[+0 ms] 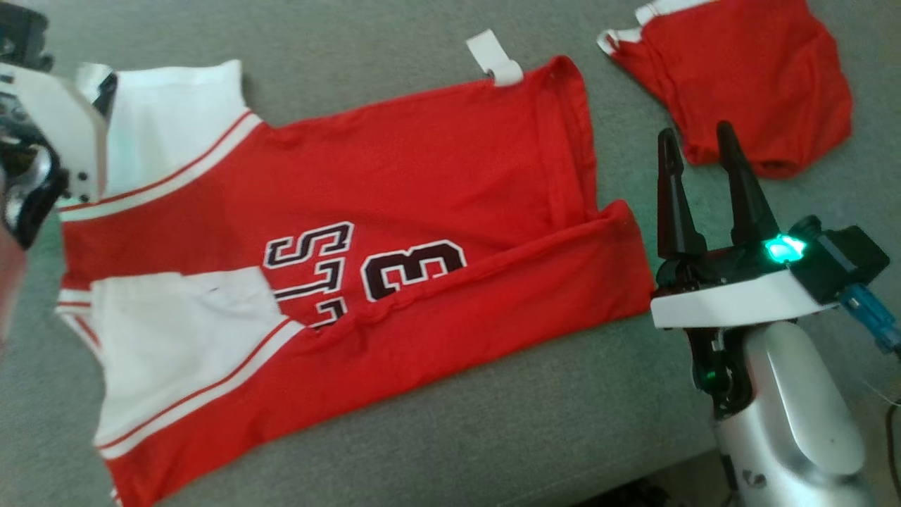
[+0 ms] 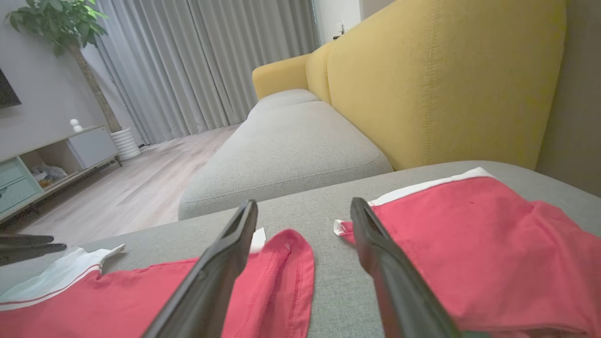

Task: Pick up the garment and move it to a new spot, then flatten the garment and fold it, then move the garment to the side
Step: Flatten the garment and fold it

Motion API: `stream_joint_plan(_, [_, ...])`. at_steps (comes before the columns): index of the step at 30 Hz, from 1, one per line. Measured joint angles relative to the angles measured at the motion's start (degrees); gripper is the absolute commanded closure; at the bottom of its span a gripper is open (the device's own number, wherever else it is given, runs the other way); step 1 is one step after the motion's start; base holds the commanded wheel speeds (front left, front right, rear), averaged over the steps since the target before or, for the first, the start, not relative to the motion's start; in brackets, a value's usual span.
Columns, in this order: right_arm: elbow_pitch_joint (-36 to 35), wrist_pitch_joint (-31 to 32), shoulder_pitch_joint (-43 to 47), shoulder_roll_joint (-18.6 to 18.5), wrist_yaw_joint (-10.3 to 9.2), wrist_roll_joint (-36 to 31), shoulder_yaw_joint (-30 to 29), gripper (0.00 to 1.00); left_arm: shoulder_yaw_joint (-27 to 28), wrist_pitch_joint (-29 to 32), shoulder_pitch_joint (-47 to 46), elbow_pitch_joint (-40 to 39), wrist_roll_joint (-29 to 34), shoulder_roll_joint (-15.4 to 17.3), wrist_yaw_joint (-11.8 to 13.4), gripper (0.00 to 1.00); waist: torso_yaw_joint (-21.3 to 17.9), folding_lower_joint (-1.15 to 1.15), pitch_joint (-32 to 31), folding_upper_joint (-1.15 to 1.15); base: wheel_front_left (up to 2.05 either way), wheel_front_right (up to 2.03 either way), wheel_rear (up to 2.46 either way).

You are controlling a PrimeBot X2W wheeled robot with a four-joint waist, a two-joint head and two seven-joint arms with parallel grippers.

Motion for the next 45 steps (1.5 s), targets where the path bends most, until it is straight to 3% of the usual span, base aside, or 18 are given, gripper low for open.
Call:
stream_joint_plan(6, [-0.64,-0.16,-0.34,0.00,0.00,1.41,0.41,0.00,-4.13,3.30,-1.68,3.42,-3.39,3.14,-0.01,0.00,-2.57,-0.01,2.69,0.00,0.00,0.00,0.00])
stream_joint_plan(15, [-3.26,-0.16,-0.34,0.00,0.00,2.90,-0.48,0.00,-5.83,4.85,-4.94,6.54,-7.15,3.96,0.00,0.00,-3.28,-0.01,4.08,0.00,0.00,0.00,0.00])
stream_joint_plan(16, [-3.55,-0.18,-0.34,0.00,0.00,2.89,-0.74,0.00,-6.21,5.55,-4.95,6.53,-8.26,3.90,0.00,0.18,-3.28,-0.01,4.04,0.00,0.00,0.00,0.00])
stream_joint_plan(17, [-3.74,-0.19,-0.34,0.00,0.00,2.89,-1.02,0.00,-6.64,6.24,-4.98,6.37,-9.34,3.90,0.00,0.65,-3.24,-0.01,4.00,0.00,0.00,0.00,0.00])
stream_joint_plan(18, [-3.85,-0.29,-0.34,0.00,0.00,2.89,-1.43,0.00,-7.11,6.86,-4.98,5.98,-10.33,3.86,-0.01,1.00,-3.14,-0.01,3.94,0.00,0.00,0.00,0.00])
stream_joint_plan(24, [-3.94,-0.43,-0.31,0.00,0.00,2.36,-3.94,0.00,-10.25,5.08,-4.26,4.98,-12.80,2.91,-0.01,1.00,-1.47,-0.01,2.23,0.00,0.00,0.00,0.00])
stream_joint_plan(32, [-0.99,-0.27,-0.30,-0.01,0.00,-2.42,-6.95,0.00,-12.24,-9.06,-3.27,1.80,-11.68,-1.57,-0.01,1.00,3.77,-0.01,-2.01,0.00,0.00,0.00,0.00])
stream_joint_plan(38, [2.35,5.73,-2.59,-0.02,0.00,-8.99,-7.73,0.00,-12.25,-16.78,-2.34,-3.35,-11.17,-3.48,0.60,1.00,9.33,-0.02,-4.57,0.00,0.00,0.00,0.00])
stream_joint_plan(45, [12.06,17.84,-9.71,-2.38,0.00,-12.44,-7.19,0.00,-13.93,-19.34,3.94,-13.34,-10.16,-3.82,3.04,1.00,15.35,-0.02,-6.39,0.00,0.00,0.00,0.00])
